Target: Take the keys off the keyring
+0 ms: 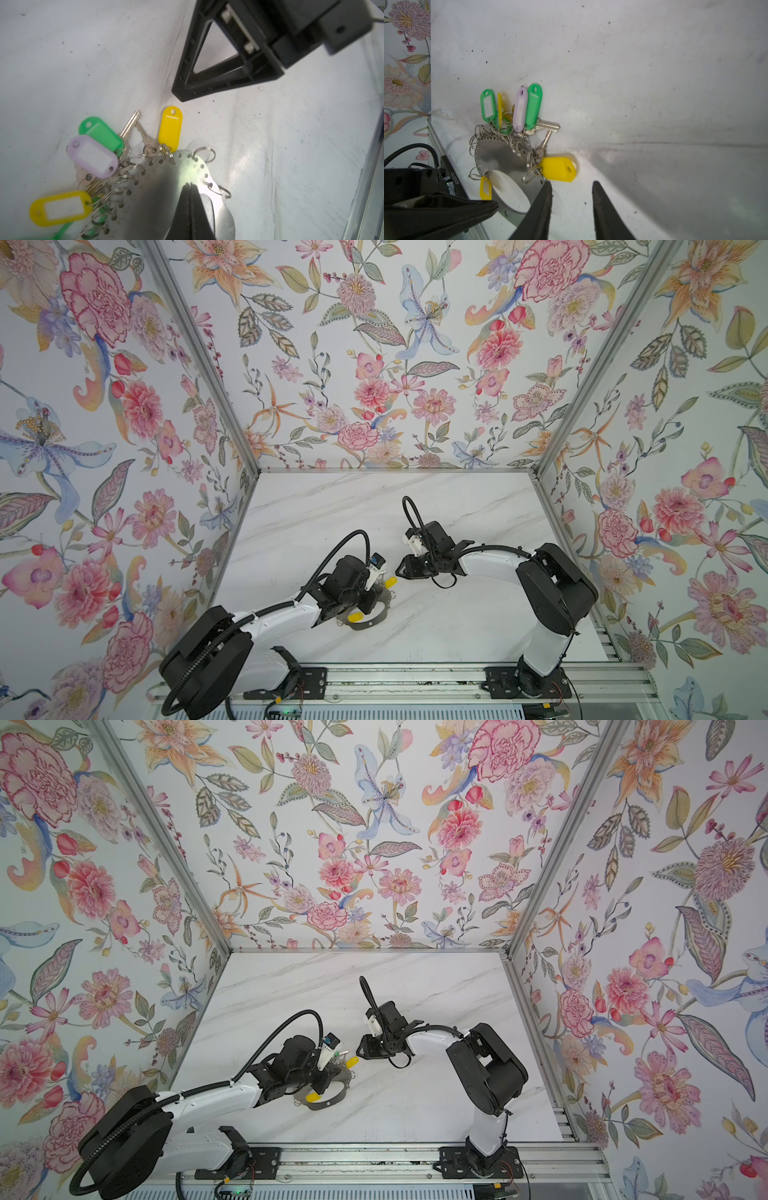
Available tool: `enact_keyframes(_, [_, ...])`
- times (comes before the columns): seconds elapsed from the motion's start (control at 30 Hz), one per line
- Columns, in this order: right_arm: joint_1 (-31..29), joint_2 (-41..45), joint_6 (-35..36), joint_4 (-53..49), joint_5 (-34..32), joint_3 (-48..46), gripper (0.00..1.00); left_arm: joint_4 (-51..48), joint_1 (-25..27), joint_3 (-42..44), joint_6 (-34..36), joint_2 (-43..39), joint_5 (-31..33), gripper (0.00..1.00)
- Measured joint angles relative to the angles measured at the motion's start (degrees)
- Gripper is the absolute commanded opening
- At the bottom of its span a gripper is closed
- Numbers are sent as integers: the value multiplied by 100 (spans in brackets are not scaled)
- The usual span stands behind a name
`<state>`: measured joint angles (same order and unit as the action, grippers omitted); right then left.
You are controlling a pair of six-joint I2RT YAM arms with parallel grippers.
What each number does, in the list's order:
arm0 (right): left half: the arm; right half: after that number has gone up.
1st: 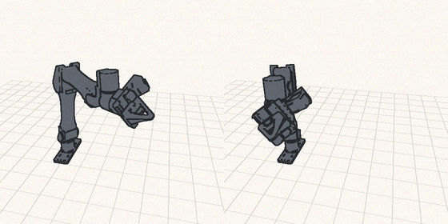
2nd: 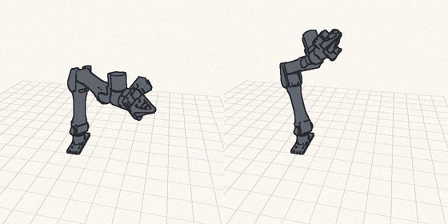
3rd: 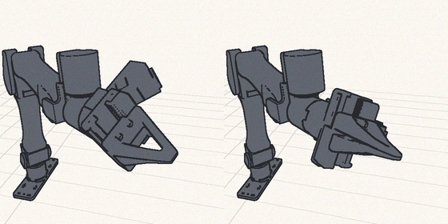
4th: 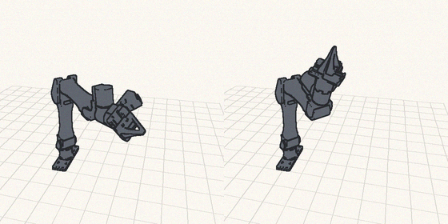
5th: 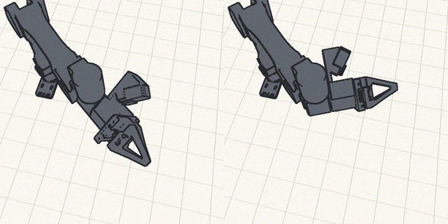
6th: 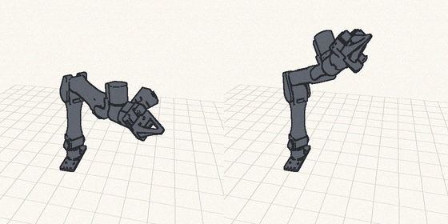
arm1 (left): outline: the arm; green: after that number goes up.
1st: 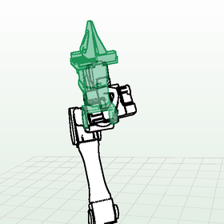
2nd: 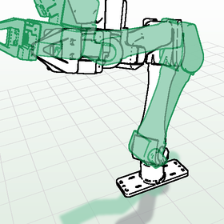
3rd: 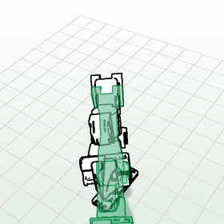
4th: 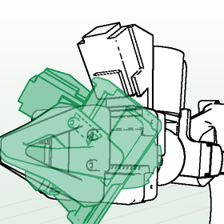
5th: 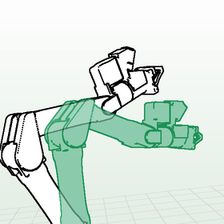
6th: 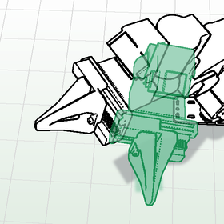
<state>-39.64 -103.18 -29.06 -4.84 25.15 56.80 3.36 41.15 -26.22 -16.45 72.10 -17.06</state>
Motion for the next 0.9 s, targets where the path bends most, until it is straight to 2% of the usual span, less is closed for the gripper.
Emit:
enact_keyframes(0.07, [4, 0, 11, 26, 42, 0, 35, -81, 0, 48, -74, -92, 179, 25])
enact_keyframes(0.17, [2, 0, 11, 55, 103, 0, 35, -76, 0, 44, -195, -173, 400, 28])
enact_keyframes(0.43, [2, 0, 9, 66, 98, 0, 35, 225, 90, 4, -514, 146, 433, 15])
enact_keyframes(0.9, [2, 0, 7, 70, 96, -2, 35, 533, 302, -372, -684, 852, 404, 13])
